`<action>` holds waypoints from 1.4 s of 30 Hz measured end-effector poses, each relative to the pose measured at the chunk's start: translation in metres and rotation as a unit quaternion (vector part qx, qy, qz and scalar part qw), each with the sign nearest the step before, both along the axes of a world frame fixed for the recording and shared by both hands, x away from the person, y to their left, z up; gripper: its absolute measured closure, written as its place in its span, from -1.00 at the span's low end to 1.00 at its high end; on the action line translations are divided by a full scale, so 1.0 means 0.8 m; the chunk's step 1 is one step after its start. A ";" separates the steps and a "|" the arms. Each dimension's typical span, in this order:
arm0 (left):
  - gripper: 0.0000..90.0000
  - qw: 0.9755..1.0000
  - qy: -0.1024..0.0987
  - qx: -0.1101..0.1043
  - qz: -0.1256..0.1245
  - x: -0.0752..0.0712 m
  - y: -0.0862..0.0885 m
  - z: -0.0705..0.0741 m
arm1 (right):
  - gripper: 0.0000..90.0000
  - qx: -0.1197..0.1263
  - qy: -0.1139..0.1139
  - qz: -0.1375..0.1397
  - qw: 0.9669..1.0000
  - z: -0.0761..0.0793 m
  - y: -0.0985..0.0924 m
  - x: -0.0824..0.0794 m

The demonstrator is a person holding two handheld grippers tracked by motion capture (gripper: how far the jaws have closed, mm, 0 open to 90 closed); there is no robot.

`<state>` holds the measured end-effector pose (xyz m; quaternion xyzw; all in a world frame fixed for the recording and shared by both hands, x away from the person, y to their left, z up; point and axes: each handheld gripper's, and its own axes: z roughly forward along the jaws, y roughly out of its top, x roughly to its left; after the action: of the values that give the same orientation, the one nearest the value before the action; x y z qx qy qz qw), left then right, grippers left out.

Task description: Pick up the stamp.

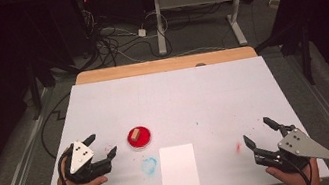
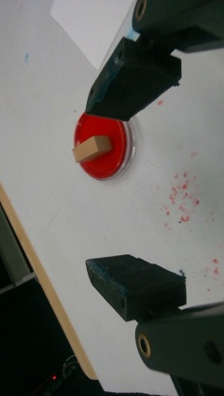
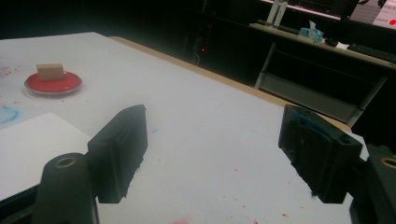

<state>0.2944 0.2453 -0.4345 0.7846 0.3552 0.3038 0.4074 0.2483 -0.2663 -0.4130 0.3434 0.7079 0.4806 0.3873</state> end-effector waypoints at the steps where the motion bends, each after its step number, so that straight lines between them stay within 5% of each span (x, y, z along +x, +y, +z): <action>1: -0.51 1.000 0.001 0.003 0.001 -0.001 0.000 -0.001 | -0.47 0.001 -0.001 -0.001 1.000 0.000 0.000 0.000; 4: -0.53 1.000 0.017 -0.007 0.001 0.000 0.002 -0.002 | -0.47 -0.002 -0.001 0.001 1.000 0.001 0.001 0.001; 12: -0.51 0.999 0.034 0.011 0.003 -0.004 -0.001 0.003 | -0.47 -0.004 0.002 0.000 1.000 0.002 0.003 0.004; 18: -0.50 0.998 0.055 0.026 0.001 0.005 -0.005 0.032 | -0.47 -0.014 0.012 0.002 1.000 -0.003 0.007 0.006; 23: -0.49 0.996 0.086 0.033 -0.006 0.017 -0.016 0.054 | -0.47 -0.019 0.015 0.008 1.000 -0.004 0.009 0.009; 29: -0.45 0.991 0.125 0.047 -0.011 0.040 -0.043 0.058 | -0.46 -0.027 0.023 0.001 0.999 -0.007 0.009 0.012; 33: -0.39 0.986 0.153 0.061 -0.022 0.060 -0.064 0.059 | -0.46 -0.032 0.026 0.001 0.999 -0.008 0.010 0.014; 36: -0.35 0.979 0.186 0.078 -0.023 0.078 -0.080 0.055 | -0.46 -0.034 0.028 0.001 0.999 -0.009 0.010 0.015; 40: -0.27 0.966 0.230 0.115 -0.021 0.107 -0.102 0.039 | -0.45 -0.044 0.034 -0.003 0.998 -0.011 0.010 0.017; 42: -0.22 0.964 0.237 0.116 -0.022 0.111 -0.105 0.035 | -0.44 -0.050 0.036 -0.006 0.998 -0.012 0.010 0.017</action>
<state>0.3834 0.1611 -0.4062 0.8836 0.3870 0.1390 0.2239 0.2622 -0.2579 -0.4224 0.3449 0.7425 0.4298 0.3810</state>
